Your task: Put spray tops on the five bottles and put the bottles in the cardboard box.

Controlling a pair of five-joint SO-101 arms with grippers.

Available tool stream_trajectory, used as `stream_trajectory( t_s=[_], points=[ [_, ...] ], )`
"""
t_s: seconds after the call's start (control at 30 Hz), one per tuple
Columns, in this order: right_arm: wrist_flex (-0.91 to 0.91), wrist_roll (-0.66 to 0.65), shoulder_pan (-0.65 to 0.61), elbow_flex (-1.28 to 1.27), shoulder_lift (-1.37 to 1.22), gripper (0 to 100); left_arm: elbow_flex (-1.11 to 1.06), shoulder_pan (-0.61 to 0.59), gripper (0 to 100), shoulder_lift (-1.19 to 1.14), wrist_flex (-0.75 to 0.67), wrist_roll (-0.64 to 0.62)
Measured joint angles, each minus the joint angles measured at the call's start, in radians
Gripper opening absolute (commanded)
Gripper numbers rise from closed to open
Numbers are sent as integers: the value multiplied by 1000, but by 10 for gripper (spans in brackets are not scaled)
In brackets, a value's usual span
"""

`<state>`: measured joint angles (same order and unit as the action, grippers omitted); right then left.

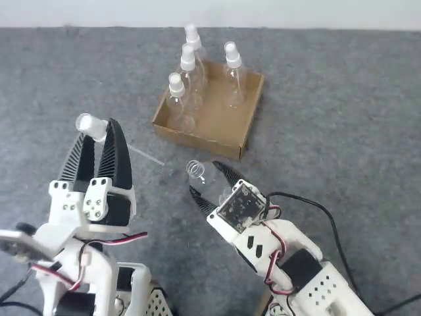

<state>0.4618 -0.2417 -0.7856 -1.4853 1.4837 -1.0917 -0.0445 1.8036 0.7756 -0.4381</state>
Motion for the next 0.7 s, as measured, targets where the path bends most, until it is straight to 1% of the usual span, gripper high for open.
stream_trajectory(
  t_s=[0.1,0.27,0.37,0.7],
  points=[
    [-29,0,-5,-25,2,38,0,9,10,0,0,-8],
    [-64,0,-3,-38,2,38,0,120,10,0,2,-8],
    [-64,0,-28,-38,2,38,0,152,10,0,2,-8],
    [-64,0,-32,-40,2,38,0,164,10,0,2,-8]
  ],
)
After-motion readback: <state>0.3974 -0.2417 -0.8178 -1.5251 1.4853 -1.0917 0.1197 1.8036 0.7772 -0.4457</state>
